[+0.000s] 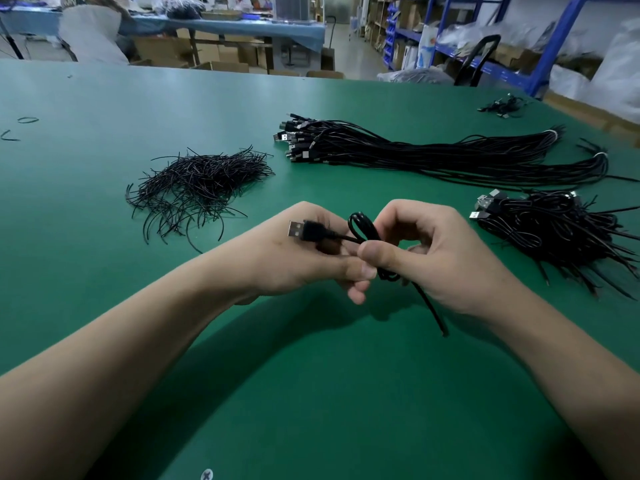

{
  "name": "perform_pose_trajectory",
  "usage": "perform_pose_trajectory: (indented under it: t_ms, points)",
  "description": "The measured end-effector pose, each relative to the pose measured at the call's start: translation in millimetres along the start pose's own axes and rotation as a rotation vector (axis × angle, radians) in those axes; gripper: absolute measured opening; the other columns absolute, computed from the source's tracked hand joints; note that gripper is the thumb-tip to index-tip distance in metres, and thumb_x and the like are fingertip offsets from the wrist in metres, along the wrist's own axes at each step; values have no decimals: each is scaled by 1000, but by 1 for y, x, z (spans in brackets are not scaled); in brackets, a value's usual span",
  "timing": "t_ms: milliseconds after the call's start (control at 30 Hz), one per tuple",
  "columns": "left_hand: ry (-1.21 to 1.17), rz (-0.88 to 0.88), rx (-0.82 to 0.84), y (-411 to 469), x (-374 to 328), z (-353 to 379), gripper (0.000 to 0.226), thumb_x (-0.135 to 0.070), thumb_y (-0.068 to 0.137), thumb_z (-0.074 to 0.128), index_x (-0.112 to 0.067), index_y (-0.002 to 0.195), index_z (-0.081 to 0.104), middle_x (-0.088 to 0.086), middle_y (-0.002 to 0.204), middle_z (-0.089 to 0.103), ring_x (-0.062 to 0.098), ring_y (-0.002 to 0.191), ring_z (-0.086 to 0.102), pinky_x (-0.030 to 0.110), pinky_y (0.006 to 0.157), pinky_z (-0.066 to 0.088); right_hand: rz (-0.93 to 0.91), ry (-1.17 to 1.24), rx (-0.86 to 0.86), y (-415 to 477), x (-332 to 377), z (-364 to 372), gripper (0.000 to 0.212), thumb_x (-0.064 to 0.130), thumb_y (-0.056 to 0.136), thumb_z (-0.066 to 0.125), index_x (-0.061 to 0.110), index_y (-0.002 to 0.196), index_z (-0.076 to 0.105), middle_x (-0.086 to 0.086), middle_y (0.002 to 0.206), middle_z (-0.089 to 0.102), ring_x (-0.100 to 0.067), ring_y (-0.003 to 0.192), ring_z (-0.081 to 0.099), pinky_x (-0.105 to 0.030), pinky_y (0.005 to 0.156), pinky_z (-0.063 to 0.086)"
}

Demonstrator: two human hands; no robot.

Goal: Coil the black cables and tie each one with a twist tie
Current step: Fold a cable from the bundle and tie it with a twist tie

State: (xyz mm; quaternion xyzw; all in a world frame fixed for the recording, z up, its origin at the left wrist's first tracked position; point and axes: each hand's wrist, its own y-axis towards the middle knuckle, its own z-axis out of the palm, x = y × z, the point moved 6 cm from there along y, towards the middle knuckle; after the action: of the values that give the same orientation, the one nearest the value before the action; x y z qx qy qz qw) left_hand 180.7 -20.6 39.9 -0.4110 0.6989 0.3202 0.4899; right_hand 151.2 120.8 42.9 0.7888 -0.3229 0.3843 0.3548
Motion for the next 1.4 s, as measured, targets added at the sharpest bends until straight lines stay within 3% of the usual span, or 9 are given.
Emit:
perform_pose_trajectory:
  t_ms: [100,333,467,633,733,900,1000,1167,1400]
  points:
    - [124,-2,-122,3,0,-5,11,-1,90,72,8,85,67,9,75,76,20,70,74,19,71,53,73,27,-14,1,-6,3,43,49,81,79,11,81,60,-11,70,63,-13,57,53,-25,55,44]
    - [523,147,-419,2,-15,-8,9,-9,89,75,-10,80,73,-5,69,75,4,66,71,17,72,54,399,489,-154,-2,-22,18,33,36,97,64,10,79,53,2,55,48,-12,44,42,-23,38,35]
    - [1019,427,-481,-1,-34,4,10,-13,90,70,-8,82,71,0,72,72,28,61,63,37,68,52,595,664,-106,-4,-26,21,21,32,96,62,13,86,60,4,57,46,-6,40,36,-18,33,29]
    - [1407,632,-528,-4,-39,20,13,2,83,73,-8,80,66,2,62,56,26,53,51,36,62,45,691,830,-76,-6,-24,19,29,28,95,63,18,67,67,4,58,47,-3,39,34,-15,31,30]
    - [1311,639,-580,-1,-34,15,9,-13,90,75,-9,83,73,1,67,66,26,54,56,35,61,48,611,552,-127,-5,-26,11,26,37,94,65,11,90,64,3,59,50,-9,45,42,-21,39,35]
    - [1089,358,-570,7,-16,7,48,-47,88,74,-15,124,70,-3,108,76,22,89,73,33,77,52,339,-412,-323,15,-7,-67,51,56,85,71,8,71,61,9,50,51,-9,44,43,-29,49,32]
    - [994,309,-543,6,-10,5,40,-58,89,63,-23,105,72,-12,96,75,11,85,71,28,78,48,393,-848,-325,28,-6,-130,52,61,83,69,11,69,69,-4,65,67,-16,62,61,-33,62,48]
    - [927,162,-538,9,2,0,56,-61,97,47,-16,64,53,-4,54,52,22,55,50,34,58,45,704,-1155,-127,34,-39,-199,48,64,85,66,20,67,67,-5,70,66,-25,67,61,-35,64,49]
    - [716,59,-393,33,12,-16,26,-24,106,44,-26,97,68,-10,63,66,13,66,62,35,75,52,740,-1318,-5,38,-43,-212,62,60,85,69,3,109,66,-15,97,68,-35,90,66,-32,70,47]
